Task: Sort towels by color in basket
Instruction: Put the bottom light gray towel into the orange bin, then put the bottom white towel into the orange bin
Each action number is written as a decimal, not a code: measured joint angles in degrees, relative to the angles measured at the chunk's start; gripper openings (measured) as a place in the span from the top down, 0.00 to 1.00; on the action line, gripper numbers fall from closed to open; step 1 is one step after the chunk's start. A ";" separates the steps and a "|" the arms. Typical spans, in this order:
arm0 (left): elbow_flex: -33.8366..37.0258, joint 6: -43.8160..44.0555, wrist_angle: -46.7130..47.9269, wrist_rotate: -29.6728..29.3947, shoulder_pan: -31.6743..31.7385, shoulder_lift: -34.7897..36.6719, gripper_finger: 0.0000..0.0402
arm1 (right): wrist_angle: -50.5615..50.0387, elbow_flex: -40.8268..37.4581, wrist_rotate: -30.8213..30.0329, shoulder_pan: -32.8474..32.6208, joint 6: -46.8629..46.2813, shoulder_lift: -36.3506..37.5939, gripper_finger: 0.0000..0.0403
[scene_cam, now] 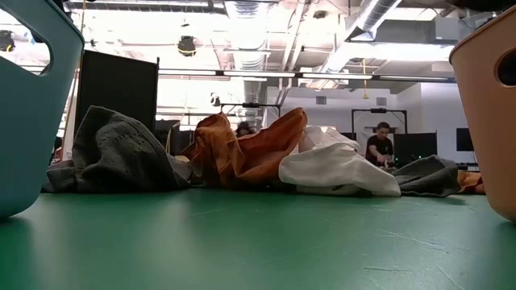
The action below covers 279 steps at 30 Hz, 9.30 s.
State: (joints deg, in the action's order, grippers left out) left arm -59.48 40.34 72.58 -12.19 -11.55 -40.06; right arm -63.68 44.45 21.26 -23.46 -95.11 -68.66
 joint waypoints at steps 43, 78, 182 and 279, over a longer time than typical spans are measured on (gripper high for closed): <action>0.00 0.50 0.04 1.32 0.01 0.00 0.73 | 14.64 7.34 -3.25 -20.14 11.23 -8.41 0.94; 0.00 -0.15 -0.07 0.17 0.02 -0.04 0.73 | 6.27 8.52 -15.18 -13.44 0.14 3.38 0.25; 0.00 -4.30 -21.52 0.42 0.00 0.75 0.73 | 21.65 8.52 -12.57 -14.54 28.70 -8.72 0.94; 0.00 -6.68 -15.06 -0.55 0.01 0.75 0.73 | -3.29 5.45 -16.05 1.30 11.07 2.56 0.28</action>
State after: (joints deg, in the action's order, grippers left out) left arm -59.48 33.66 57.52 -12.73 -11.54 -39.31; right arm -66.97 49.90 5.20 -22.16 -84.04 -66.11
